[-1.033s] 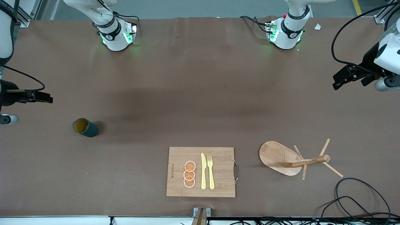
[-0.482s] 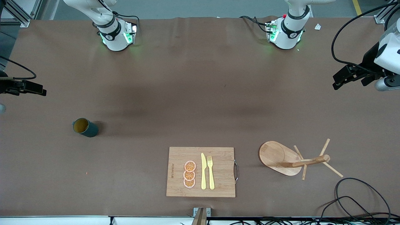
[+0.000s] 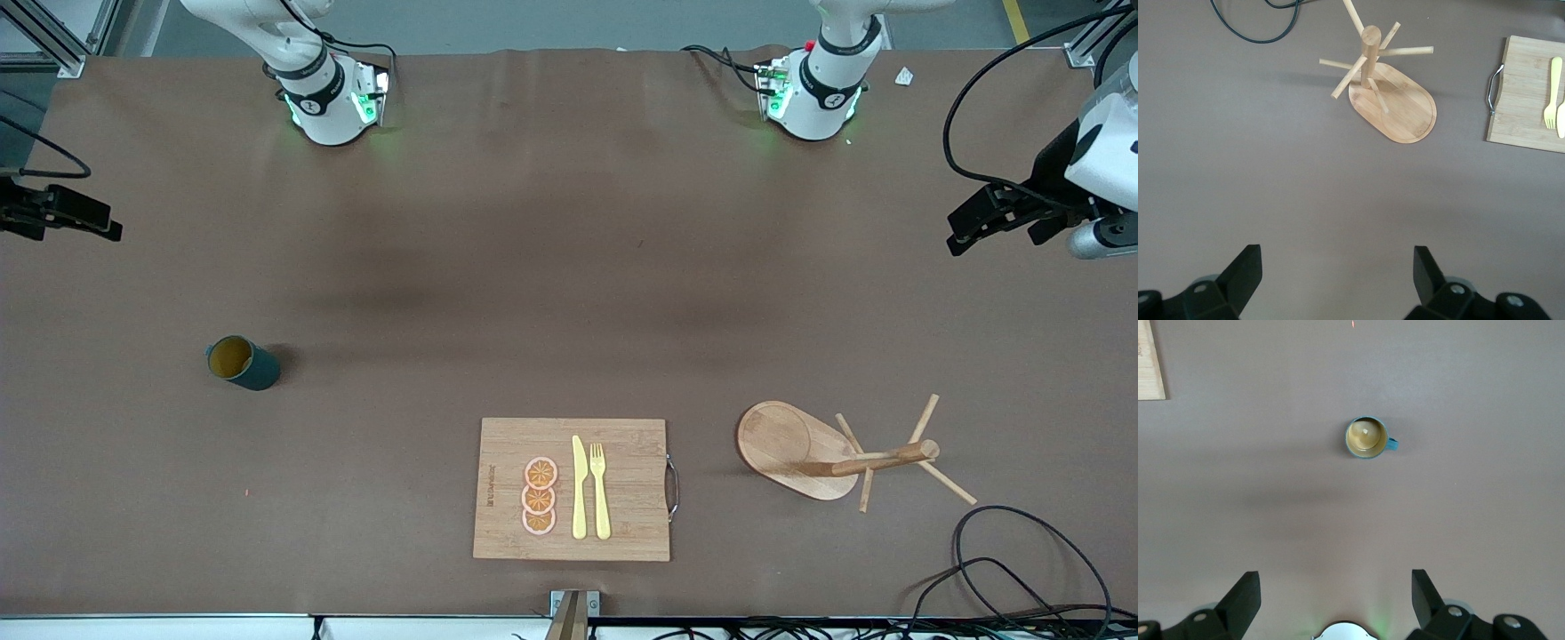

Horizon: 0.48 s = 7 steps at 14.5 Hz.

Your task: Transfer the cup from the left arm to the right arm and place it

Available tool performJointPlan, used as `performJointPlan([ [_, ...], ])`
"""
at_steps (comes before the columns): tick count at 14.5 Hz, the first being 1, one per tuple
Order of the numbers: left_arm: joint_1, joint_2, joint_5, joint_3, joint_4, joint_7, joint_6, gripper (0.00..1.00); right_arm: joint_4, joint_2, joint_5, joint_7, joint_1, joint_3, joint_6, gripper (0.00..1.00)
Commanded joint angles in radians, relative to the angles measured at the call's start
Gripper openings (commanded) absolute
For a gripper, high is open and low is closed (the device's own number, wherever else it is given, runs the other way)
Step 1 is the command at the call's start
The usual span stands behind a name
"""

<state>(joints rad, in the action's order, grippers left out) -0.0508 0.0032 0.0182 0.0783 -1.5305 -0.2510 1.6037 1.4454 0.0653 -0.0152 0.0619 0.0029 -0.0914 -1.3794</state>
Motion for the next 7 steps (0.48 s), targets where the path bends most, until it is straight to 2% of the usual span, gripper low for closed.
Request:
performJointPlan([
  [1,0.008,-0.005,0.012,0.006,0.007,0.01,-0.004,1.0,0.056,-0.048,0.012,-0.017,-0.018,0.032,-0.012,1.0],
  [7,0.009,-0.005,0.016,0.001,0.007,0.036,-0.004,1.0,0.138,-0.156,0.011,-0.017,-0.023,0.03,-0.018,1.0],
])
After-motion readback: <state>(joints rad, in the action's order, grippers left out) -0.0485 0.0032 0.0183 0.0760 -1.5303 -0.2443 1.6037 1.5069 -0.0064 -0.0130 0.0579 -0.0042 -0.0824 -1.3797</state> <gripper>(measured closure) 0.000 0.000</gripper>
